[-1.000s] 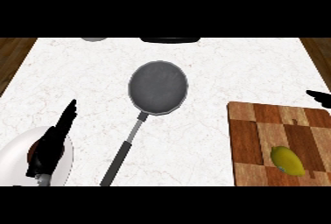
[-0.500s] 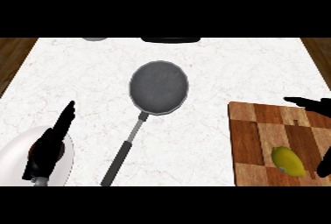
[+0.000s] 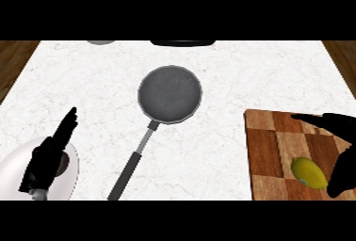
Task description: Pick the lemon from the cutting board and place it in the pan
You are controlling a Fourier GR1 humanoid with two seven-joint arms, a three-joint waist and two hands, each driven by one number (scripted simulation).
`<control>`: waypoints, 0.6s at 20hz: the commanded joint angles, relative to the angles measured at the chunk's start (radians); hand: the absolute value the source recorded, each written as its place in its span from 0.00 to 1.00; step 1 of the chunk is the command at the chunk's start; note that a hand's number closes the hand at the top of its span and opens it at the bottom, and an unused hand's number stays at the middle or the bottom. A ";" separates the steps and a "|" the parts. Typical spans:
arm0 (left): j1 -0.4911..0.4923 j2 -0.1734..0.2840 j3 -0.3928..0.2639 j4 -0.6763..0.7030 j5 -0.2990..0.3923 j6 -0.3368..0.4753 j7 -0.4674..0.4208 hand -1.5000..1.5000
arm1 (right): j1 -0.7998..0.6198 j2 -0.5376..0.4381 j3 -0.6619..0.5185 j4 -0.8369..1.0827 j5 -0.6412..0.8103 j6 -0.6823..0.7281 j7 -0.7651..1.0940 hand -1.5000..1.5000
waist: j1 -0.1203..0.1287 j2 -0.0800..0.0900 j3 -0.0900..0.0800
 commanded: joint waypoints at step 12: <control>0.030 -0.086 0.035 -0.027 -0.085 -0.033 0.017 0.50 | 0.096 0.101 0.011 -0.002 0.232 0.070 0.031 0.00 | -0.003 0.000 0.000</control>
